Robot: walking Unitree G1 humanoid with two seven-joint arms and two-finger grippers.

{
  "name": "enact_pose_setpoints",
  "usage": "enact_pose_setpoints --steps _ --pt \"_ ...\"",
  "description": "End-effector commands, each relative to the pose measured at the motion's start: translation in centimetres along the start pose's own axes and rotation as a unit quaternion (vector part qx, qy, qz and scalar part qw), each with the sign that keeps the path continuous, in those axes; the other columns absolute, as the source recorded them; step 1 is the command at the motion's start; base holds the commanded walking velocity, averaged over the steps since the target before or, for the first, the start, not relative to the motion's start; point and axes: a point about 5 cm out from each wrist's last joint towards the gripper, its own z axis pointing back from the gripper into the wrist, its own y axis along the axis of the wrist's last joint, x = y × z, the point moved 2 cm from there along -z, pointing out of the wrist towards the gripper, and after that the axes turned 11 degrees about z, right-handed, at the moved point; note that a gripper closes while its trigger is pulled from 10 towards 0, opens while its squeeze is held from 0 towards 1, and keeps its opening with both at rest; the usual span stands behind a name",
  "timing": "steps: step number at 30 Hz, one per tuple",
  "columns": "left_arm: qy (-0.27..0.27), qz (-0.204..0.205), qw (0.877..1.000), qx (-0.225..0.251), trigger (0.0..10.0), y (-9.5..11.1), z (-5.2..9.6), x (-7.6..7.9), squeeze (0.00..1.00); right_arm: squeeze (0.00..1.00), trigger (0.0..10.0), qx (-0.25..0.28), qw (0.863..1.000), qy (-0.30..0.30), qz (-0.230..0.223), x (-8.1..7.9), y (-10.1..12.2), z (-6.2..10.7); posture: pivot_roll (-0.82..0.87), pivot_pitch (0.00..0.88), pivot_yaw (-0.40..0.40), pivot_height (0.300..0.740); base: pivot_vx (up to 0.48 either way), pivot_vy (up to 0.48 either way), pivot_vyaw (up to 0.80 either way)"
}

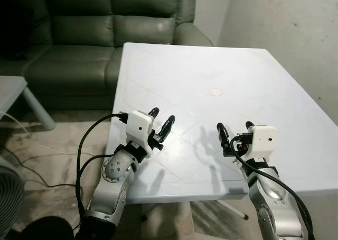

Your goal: Hang keys on a hook

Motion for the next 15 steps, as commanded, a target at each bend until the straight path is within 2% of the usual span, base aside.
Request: enact_pose_setpoints --steps 1,9,14,15 --pt "-0.005 -0.004 1.000 0.006 10.0 0.34 0.03 0.27 0.00 0.00 10.0 -0.006 1.000 -0.002 0.000 0.08 -0.17 0.09 -0.17 0.030 -0.053 0.740 0.000 0.000 -0.69" --pt "-0.012 0.000 1.000 0.007 10.0 0.37 0.07 0.46 0.00 0.00 10.0 -0.007 1.000 0.003 0.000 0.03 -0.14 0.10 -0.17 0.033 -0.055 0.740 0.000 0.000 -0.69" --pt "-0.024 0.009 1.000 0.011 10.0 0.47 0.12 0.98 0.00 0.00 10.0 -0.008 1.000 0.003 0.000 0.03 -0.18 0.18 -0.17 0.033 -0.055 0.740 0.000 -0.439 -0.69" --pt "-0.016 0.029 0.999 0.013 10.0 0.39 0.08 0.89 0.00 0.00 10.0 -0.011 1.000 0.003 -0.001 0.01 -0.26 0.21 -0.17 0.033 -0.055 0.740 0.000 0.000 -0.67"
